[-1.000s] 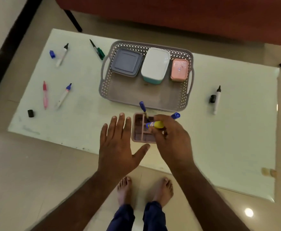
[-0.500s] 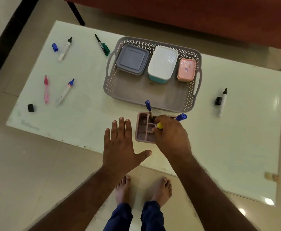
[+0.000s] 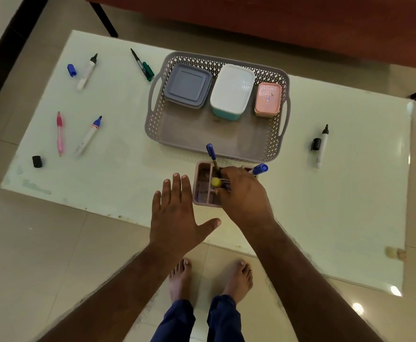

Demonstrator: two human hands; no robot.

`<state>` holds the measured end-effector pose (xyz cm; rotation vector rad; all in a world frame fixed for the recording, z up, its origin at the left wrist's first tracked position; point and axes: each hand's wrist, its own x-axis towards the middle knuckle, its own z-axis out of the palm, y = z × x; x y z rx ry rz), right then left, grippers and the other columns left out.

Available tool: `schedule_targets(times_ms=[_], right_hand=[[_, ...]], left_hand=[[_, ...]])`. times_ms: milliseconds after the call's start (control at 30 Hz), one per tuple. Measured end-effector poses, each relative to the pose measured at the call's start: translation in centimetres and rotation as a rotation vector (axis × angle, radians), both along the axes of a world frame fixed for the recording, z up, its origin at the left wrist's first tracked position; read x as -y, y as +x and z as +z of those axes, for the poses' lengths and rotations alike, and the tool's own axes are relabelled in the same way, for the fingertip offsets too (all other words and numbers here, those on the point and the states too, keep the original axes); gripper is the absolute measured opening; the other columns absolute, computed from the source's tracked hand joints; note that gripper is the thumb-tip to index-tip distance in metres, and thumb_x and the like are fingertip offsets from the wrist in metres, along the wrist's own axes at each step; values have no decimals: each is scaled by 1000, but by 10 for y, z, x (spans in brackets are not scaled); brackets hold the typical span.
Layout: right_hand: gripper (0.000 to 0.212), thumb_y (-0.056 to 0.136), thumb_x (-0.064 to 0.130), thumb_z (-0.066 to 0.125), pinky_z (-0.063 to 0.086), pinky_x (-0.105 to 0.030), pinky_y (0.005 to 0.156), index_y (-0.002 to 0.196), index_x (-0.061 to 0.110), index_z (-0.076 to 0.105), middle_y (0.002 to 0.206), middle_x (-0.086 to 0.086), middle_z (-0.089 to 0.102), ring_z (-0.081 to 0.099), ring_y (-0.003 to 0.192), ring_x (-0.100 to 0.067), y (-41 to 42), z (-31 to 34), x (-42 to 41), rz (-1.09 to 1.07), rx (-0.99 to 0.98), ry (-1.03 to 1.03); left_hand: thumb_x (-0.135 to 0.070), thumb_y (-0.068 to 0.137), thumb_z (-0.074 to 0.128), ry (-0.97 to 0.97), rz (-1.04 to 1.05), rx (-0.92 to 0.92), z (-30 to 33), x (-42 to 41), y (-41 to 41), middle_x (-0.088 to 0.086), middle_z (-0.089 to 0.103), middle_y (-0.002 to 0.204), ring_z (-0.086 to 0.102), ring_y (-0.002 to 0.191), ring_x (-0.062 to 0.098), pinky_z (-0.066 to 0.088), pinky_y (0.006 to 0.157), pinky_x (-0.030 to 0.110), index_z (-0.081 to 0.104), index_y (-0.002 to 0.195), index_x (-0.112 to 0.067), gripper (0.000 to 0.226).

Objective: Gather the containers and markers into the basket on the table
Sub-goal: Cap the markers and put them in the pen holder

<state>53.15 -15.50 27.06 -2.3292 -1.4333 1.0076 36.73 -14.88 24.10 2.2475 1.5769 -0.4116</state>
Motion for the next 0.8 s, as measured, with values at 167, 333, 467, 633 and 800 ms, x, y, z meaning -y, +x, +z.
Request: schedule_targets(times_ms=[167, 333, 467, 633, 800], right_hand=[[18, 92, 29, 62, 48, -13, 75, 109, 27, 64, 99, 12, 67, 60, 83, -4, 10, 22, 33, -63, -3, 221], [9, 92, 30, 62, 48, -20, 65, 92, 26, 71, 80, 13, 70, 62, 69, -4, 61, 27, 90, -531, 132, 459], [25, 91, 39, 62, 41, -25, 76, 107, 20, 65, 95, 6, 71, 66, 89, -18, 131, -4, 83, -739, 217, 262], [48, 87, 50, 60, 42, -31, 79, 120, 15, 55, 115, -3, 61, 61, 102, -24, 194, -44, 24, -675, 226, 143], [42, 88, 37, 60, 40, -35, 78, 121, 11, 51, 119, -11, 54, 57, 107, -34, 215, -67, -22, -647, 232, 90]], left_hand=[[-85, 74, 35, 42, -31, 52, 12, 7, 0, 17, 8, 163, 11, 151, 34, 20, 120, 52, 3, 155, -10, 115], [-61, 83, 44, 194, -62, 317, 52, 17, 12, 17, 22, 160, 20, 149, 32, 27, 117, 51, 21, 153, -5, 93], [-47, 87, 55, 307, -176, 551, 86, 27, 51, 18, 35, 155, 28, 146, 29, 28, 117, 48, 37, 147, 1, 79], [-47, 89, 58, 287, -333, 577, 98, 41, 116, 13, 36, 155, 30, 146, 27, 25, 119, 45, 38, 147, -5, 75], [-52, 92, 48, 240, -351, 472, 89, 38, 153, 10, 29, 159, 24, 149, 26, 31, 116, 49, 31, 151, -11, 74]])
